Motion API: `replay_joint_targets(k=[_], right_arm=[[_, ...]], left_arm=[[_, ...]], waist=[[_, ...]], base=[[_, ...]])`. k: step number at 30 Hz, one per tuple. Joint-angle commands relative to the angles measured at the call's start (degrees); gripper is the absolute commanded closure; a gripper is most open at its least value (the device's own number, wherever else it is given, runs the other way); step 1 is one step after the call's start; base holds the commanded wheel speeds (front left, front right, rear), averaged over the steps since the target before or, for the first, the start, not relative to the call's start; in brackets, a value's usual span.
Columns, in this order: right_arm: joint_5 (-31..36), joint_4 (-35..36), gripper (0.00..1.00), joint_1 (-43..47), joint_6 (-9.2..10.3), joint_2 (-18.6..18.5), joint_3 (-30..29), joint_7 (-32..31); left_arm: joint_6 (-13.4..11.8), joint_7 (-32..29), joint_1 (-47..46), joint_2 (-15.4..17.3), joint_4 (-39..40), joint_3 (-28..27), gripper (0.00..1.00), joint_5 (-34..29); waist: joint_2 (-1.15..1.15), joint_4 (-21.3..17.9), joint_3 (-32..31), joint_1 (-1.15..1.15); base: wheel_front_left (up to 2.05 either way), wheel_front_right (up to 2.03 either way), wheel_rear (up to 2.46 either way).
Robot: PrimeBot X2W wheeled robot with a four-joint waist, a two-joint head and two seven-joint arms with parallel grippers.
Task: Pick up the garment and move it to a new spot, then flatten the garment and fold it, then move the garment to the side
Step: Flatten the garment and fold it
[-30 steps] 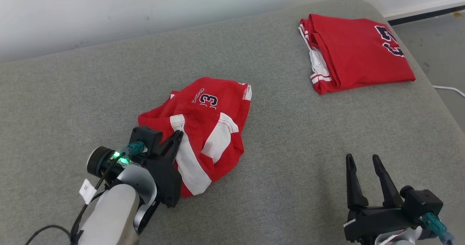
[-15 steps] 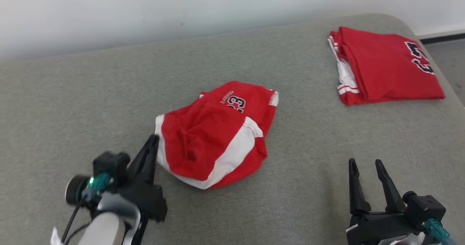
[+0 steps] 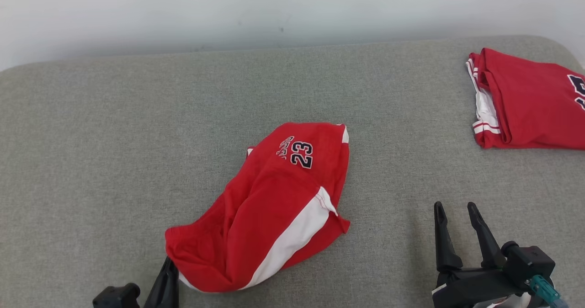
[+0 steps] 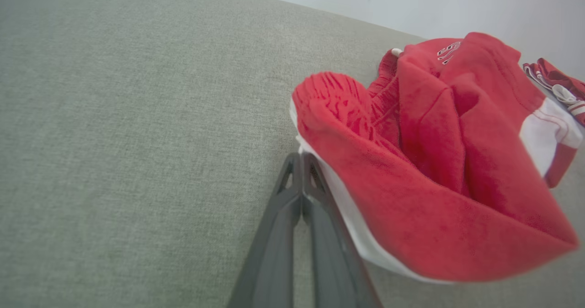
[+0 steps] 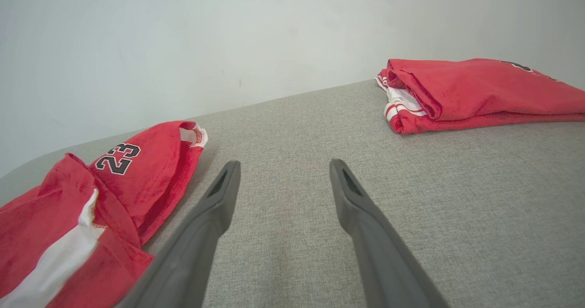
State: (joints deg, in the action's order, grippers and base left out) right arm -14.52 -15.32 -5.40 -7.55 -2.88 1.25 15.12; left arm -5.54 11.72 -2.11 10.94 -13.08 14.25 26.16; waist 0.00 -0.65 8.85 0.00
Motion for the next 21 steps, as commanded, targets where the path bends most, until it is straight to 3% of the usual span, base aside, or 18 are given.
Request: replay_joint_targets(k=[1,3,12,21], right_arm=[[0.26,-0.16,0.00,0.04,0.16,-0.01,0.05,0.02],[0.21,-0.37,0.00,0.22,0.15,0.00,0.19,0.02],[0.34,-0.41,0.00,1.42,0.15,-0.82,0.30,0.01],[0.50,-0.61,0.00,2.96,0.15,-0.84,1.49,0.02]], left_arm=[[-0.08,0.93,0.71,-0.25,-0.59,-0.19,1.00,0.15],[-0.30,1.90,1.05,-0.45,-1.08,-0.38,0.00,-0.56],[-0.06,3.47,-0.88,-0.32,4.30,-4.28,0.00,-5.78],[2.34,3.45,-0.18,0.00,7.82,-9.77,0.00,-10.66]], waist=[[0.00,0.12,-0.25,0.00],[0.00,0.06,-0.64,0.00],[0.00,-0.01,-2.98,0.00],[0.00,0.35,-4.66,0.00]], base=[[0.00,0.00,0.00],[0.00,0.00,0.00],[0.00,0.00,0.00],[0.00,0.00,0.00]])
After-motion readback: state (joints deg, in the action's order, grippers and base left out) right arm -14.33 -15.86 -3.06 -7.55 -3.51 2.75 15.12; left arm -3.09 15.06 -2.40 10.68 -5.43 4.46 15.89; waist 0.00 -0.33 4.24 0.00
